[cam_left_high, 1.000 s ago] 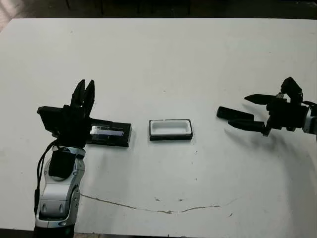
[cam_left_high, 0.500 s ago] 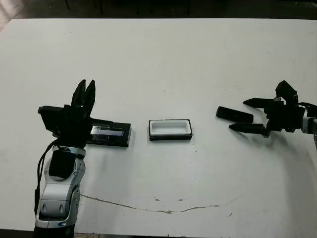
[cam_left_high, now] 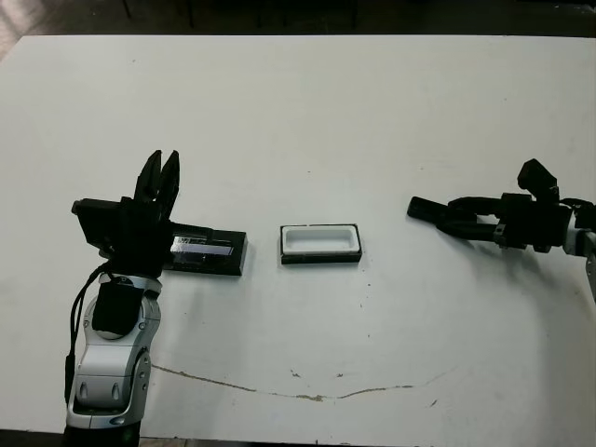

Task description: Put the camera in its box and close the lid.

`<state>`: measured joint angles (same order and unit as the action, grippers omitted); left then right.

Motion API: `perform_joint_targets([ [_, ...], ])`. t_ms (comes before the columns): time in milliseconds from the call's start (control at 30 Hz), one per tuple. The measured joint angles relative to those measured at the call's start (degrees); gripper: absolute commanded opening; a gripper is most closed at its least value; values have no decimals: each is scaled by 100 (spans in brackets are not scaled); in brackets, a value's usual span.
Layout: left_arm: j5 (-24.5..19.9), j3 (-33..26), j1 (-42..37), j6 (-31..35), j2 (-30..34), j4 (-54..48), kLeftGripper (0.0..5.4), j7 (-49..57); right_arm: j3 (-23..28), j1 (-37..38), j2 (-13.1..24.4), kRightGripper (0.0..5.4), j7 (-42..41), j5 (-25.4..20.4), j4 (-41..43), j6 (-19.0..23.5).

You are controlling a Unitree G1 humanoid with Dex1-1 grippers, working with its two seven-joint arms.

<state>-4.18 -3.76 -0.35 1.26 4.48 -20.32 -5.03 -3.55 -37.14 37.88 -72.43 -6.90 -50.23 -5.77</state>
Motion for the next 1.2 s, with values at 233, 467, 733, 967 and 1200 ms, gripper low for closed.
perform_joint_targets([
  [233, 19, 24, -2, 0, 0, 0, 0, 16, -223, -187, 112, 32, -265, 80, 65, 255],
  [467, -1, 33, -8, 28, -3, -4, 0, 44, -333, -100, 359, 25, -194, 297, 960, 798],
  [733, 9, 54, -9, 48, -5, -4, 0, 48, 457, -89, 59, 22, -212, -747, 1430, 1162],
  [967, 11, 97, 2, 50, -16, -18, 0, 50, 206, -125, -366, 22, 65, -1238, 3498, 2556],
  [1200, 20, 126, 27, 9, -19, -16, 0, 56, -542, -47, -359, 22, 414, -1070, 5128, 3446],
])
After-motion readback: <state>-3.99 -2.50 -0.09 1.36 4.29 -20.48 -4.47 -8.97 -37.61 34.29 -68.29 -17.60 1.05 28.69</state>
